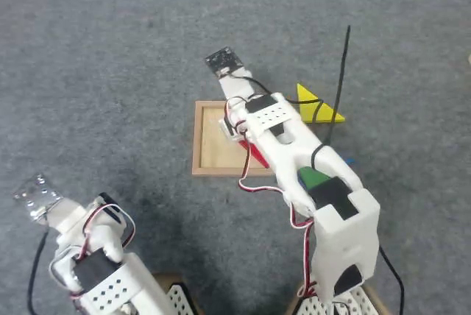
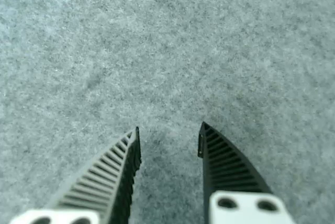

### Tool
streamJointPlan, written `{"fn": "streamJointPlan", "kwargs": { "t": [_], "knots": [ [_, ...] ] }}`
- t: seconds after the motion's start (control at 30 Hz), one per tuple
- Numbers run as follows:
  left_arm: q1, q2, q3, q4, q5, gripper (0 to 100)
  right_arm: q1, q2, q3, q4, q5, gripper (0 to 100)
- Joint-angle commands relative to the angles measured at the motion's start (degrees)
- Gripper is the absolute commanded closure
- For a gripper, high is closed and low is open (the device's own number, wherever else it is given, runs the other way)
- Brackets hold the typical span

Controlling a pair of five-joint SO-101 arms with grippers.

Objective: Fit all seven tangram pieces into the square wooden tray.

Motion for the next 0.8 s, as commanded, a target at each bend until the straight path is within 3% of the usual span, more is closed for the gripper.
{"fn": "streamJointPlan", "kwargs": {
  "t": [0.0,0.23,0.4,0.57,0.67,0.77],
  "knots": [
    [-0.35,-0.88,-0.48,0.18,0.53,82,1.63,-6.46,-2.55,1.27,-0.53,90.1],
    [-0.35,-0.88,-0.48,0.18,0.53,82,2.51,-23.16,-0.88,6.73,-0.18,89.7],
    [-0.35,-0.88,-0.48,0.18,0.53,82,11.03,-32.04,3.96,10.68,-0.09,89.7],
    [-0.35,-0.88,-0.48,0.18,0.53,82,18.15,-32.57,10.46,9.54,5.98,89.7],
    [-0.35,-0.88,-0.48,0.18,0.53,82,18.86,-30.29,13.45,7.16,12.84,89.5],
    [-0.35,-0.88,-0.48,0.18,0.53,82,19.12,-27.21,13.8,4.26,13.98,84.9]
  ]
}}
